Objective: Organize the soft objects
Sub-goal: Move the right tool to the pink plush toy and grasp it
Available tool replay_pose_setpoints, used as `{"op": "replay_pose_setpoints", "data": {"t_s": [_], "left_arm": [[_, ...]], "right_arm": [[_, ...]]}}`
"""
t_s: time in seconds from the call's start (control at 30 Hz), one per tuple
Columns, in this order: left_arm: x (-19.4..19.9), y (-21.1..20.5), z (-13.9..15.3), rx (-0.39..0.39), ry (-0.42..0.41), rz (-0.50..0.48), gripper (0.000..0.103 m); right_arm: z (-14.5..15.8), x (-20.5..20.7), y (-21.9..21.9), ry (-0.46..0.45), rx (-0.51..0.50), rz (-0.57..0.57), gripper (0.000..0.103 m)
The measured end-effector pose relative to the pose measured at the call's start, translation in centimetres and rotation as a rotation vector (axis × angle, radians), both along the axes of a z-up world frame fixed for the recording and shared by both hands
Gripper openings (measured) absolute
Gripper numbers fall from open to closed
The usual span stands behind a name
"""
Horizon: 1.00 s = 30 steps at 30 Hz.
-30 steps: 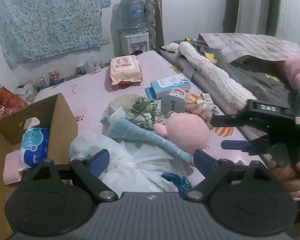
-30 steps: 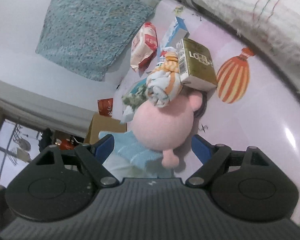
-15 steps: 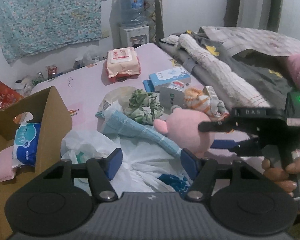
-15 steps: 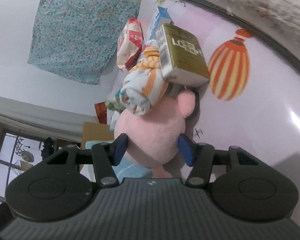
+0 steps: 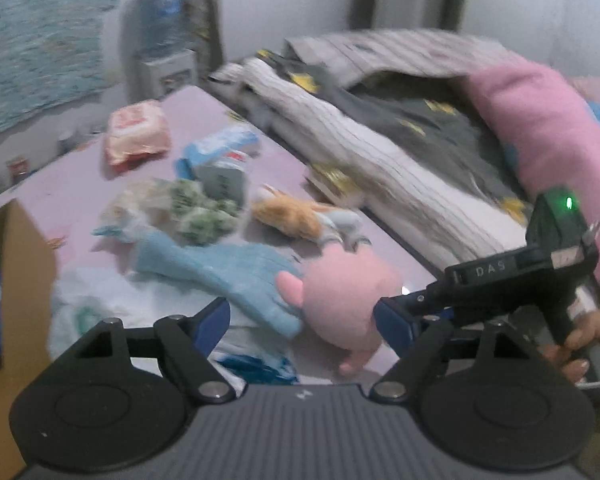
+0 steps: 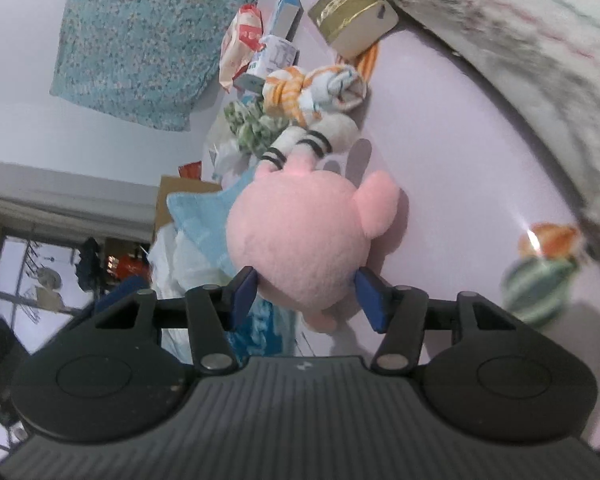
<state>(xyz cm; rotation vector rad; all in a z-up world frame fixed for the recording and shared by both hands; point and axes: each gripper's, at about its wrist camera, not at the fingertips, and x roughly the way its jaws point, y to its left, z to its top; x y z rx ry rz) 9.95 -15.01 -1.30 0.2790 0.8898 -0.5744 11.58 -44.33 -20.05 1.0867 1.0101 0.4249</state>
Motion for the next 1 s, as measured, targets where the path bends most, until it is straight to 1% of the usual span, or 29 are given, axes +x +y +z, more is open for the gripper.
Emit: {"op": "replay_pose_setpoints", "data": {"t_s": [0.07,0.17,0.2,0.3,0.33,0.43,0.6,0.73,0.83,0.93,1.0], "left_arm": [[-0.2,-1.1,-0.9,0.029,0.016,-0.039,0.083],[-0.2,-2.6,-1.8,0.063,0.027,-0.087,0.085],[-0.1,-3.1,-2.0,0.072,0.030,-0.098,0.085],[0.3,-4.3,-2.7,0.093,0.039,-0.122,0.086],[0.7,-4.7,-3.0,0.101,0.043,-0.122,0.088],[1.8,-5.5,-3.7,0.123,0.062,-0.106,0.089],[4.0,-6.3,-5.1,0.128,0.136,-0.079,0.089],[4.9,-6.8,-5.8,0.141,0.168,-0.077,0.089],[5.5,-7.1,-6.5,0.154,0.194,-0.061,0.089],[5.8,-7.4,-7.1,0.174,0.194,-0.047,0.089],[5.9,-7.5,-7.3,0.183,0.192,-0.050,0.089]], "right_arm": [[0.3,-0.9,-0.3,0.001,-0.023,0.006,0.060],[1.0,-1.7,-1.0,-0.019,-0.072,-0.017,0.066],[1.3,-1.9,-1.2,-0.031,-0.086,-0.031,0.066],[1.2,-2.3,-2.7,-0.061,-0.087,-0.068,0.067],[1.2,-2.0,-3.0,-0.069,-0.087,-0.079,0.067],[1.2,-1.3,-3.4,-0.092,-0.101,-0.108,0.067],[0.4,0.8,-3.2,-0.101,-0.065,-0.111,0.067],[-0.1,2.0,-2.5,-0.096,-0.048,-0.084,0.065],[-0.4,2.2,-2.3,-0.097,-0.015,-0.067,0.064],[-0.9,2.4,-2.5,-0.091,0.018,-0.056,0.064],[-1.0,2.4,-2.5,-0.096,0.023,-0.040,0.064]]}}
